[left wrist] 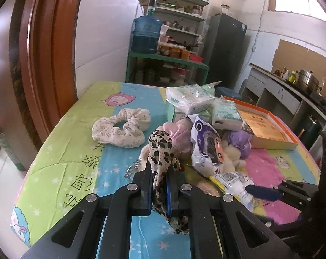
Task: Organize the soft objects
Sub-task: 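Grasp the leopard-print scrunchie with the left gripper while the right grasps the white-yellow packet, then carry the scrunchie and packet in both grippers over the orange box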
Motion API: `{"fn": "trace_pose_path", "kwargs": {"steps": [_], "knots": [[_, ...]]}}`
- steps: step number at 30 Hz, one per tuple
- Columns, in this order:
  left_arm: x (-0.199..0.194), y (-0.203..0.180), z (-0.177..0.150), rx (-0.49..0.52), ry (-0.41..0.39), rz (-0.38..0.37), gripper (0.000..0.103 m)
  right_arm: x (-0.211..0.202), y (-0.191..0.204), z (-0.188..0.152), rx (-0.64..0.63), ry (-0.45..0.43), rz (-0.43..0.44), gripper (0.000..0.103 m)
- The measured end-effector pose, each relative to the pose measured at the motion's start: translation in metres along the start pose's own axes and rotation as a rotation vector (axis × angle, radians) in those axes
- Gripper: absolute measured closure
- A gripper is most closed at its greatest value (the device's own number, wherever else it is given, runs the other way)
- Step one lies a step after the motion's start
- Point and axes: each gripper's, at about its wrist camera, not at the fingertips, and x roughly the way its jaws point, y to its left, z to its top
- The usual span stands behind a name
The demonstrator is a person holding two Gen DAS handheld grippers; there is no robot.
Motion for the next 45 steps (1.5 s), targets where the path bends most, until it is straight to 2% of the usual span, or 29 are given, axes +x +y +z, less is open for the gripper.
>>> {"fn": "trace_pose_path", "kwargs": {"steps": [1, 2, 10, 14, 25, 35, 45], "knots": [[0.000, 0.000, 0.000, 0.000, -0.002, -0.003, 0.094, -0.002, -0.001, 0.001, 0.004, -0.007, -0.005, 0.067], [0.001, 0.000, 0.000, 0.001, -0.004, -0.005, 0.094, -0.003, -0.001, 0.000, 0.008, -0.009, -0.009, 0.070], [-0.004, -0.010, 0.003, 0.027, -0.029, -0.031, 0.094, -0.024, -0.009, 0.006, 0.051, -0.091, -0.023, 0.080], [-0.013, -0.014, 0.009, 0.031, -0.059, -0.045, 0.094, -0.033, -0.017, 0.011, 0.090, -0.121, -0.004, 0.081], [-0.031, -0.035, 0.030, 0.087, -0.121, -0.057, 0.094, -0.060, -0.021, 0.027, 0.100, -0.237, -0.023, 0.082], [-0.042, -0.062, 0.052, 0.147, -0.173, -0.086, 0.094, -0.088, -0.041, 0.040, 0.115, -0.340, -0.091, 0.082], [-0.033, -0.100, 0.075, 0.176, -0.180, -0.140, 0.094, -0.109, -0.077, 0.052, 0.143, -0.424, -0.138, 0.084]]}}
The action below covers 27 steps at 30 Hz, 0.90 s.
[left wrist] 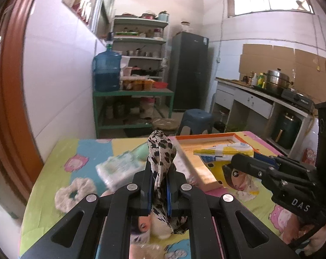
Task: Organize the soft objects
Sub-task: 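Carry the scrunchie and packet in both grippers over the orange box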
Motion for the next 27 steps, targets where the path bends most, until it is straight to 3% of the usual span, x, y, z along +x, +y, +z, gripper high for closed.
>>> {"fn": "trace_pose_path", "kwargs": {"steps": [11, 27], "knots": [[0.045, -0.059, 0.041, 0.063, -0.005, -0.064, 0.094, -0.005, -0.065, 0.024, 0.022, -0.058, -0.093, 0.084], [0.143, -0.149, 0.055, 0.119, 0.051, -0.137, 0.094, -0.012, -0.176, 0.019, 0.091, -0.040, -0.242, 0.084]]}}
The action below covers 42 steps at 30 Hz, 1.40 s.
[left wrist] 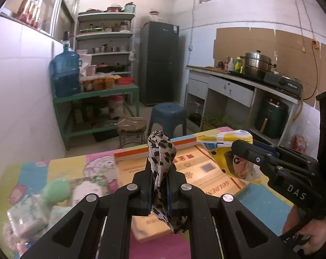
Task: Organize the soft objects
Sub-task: 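Carry the scrunchie and packet in both grippers over the orange box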
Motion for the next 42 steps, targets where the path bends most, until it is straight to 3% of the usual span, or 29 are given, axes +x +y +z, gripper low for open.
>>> {"fn": "trace_pose_path", "kwargs": {"steps": [9, 17, 24, 42], "knots": [[0.048, -0.023, 0.003, -0.004, 0.024, -0.047, 0.094, 0.013, -0.039, -0.004, 0.019, 0.040, -0.093, 0.084], [0.087, -0.029, -0.004, -0.017, 0.058, -0.034, 0.094, 0.040, -0.056, -0.018, 0.028, 0.118, -0.141, 0.084], [0.120, -0.022, -0.021, -0.059, 0.130, -0.017, 0.094, 0.056, -0.055, -0.030, 0.018, 0.164, -0.153, 0.084], [0.145, -0.019, -0.045, -0.068, 0.207, -0.017, 0.094, 0.070, -0.044, -0.047, -0.005, 0.230, -0.107, 0.081]]}}
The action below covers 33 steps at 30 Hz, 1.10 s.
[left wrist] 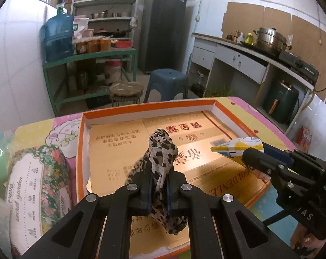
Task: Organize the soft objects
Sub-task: 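Carry the scrunchie and packet in both grippers over the orange box, then open the left gripper dropping the scrunchie in the box while the right releases the packet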
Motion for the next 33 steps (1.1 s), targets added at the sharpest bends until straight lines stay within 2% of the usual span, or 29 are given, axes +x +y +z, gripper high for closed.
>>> {"fn": "trace_pose_path", "kwargs": {"steps": [9, 12, 14, 16, 17, 18, 20, 26, 33], "knots": [[0.014, 0.000, -0.007, -0.025, 0.047, -0.014, 0.092, 0.007, -0.004, -0.009, 0.039, 0.033, -0.003, 0.073], [0.016, -0.001, -0.008, -0.023, 0.053, -0.042, 0.083, 0.007, -0.008, -0.010, 0.075, 0.033, 0.004, 0.067], [0.016, -0.003, -0.008, -0.011, 0.050, -0.045, 0.067, 0.005, -0.009, -0.012, 0.083, 0.021, 0.004, 0.065], [0.014, -0.003, -0.009, -0.006, 0.047, -0.033, 0.055, 0.003, -0.011, -0.013, 0.099, 0.010, 0.009, 0.062], [0.013, -0.003, -0.009, -0.006, 0.042, -0.026, 0.048, 0.002, -0.012, -0.013, 0.107, 0.007, 0.013, 0.057], [0.012, -0.003, -0.008, -0.008, 0.037, -0.023, 0.046, 0.000, -0.014, -0.013, 0.117, 0.004, 0.022, 0.052], [0.010, -0.002, -0.008, -0.013, 0.036, -0.023, 0.042, -0.002, -0.015, -0.013, 0.137, -0.002, 0.034, 0.031], [-0.006, 0.003, -0.010, -0.035, -0.008, -0.026, 0.036, -0.012, -0.014, -0.014, 0.160, -0.021, 0.046, 0.030], [-0.030, 0.003, -0.012, -0.018, -0.053, -0.029, 0.035, -0.028, -0.007, -0.013, 0.181, -0.047, 0.067, 0.030]]}}
